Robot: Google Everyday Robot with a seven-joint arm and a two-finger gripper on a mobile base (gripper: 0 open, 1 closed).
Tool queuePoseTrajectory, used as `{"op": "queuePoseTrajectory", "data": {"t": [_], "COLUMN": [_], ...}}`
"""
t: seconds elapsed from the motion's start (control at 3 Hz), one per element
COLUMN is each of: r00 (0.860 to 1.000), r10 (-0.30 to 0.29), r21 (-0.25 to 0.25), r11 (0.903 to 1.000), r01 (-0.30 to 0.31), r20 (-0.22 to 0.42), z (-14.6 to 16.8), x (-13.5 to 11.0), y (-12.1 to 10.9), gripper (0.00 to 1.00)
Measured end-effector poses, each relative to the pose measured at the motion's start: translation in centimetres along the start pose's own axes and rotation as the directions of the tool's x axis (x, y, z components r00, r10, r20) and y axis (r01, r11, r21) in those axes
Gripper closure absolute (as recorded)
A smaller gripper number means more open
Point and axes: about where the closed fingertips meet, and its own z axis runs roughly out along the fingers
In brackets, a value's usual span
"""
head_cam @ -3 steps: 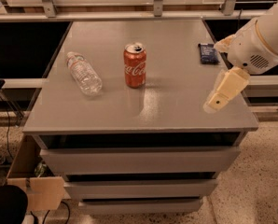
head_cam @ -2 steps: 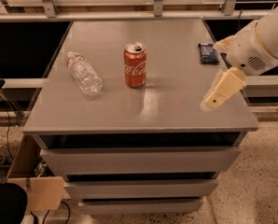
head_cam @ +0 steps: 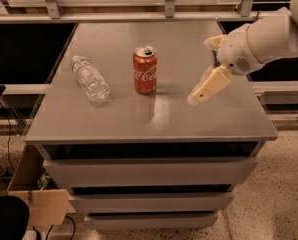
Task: Knock coke can over
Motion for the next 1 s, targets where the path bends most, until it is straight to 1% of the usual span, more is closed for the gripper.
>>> {"op": "queuePoseTrajectory", "data": {"t": [0.33, 0.67, 1.0], "r00": [0.991, 0.969, 0.935], "r10": [0.051, 0.099, 0.151], "r21": [-0.019, -0.063, -0.114], "r11": [0.9986, 0.9942, 0.9861], "r01": [-0.049, -0.087, -0.120], "r20": [0.123, 0.226, 0.321], "z": [2.9, 5.4, 7.1], "x": [-0.6, -1.1, -1.6], "y": [-1.2, -2.0, -2.2], "gripper": [0.00, 0.00, 0.00]}}
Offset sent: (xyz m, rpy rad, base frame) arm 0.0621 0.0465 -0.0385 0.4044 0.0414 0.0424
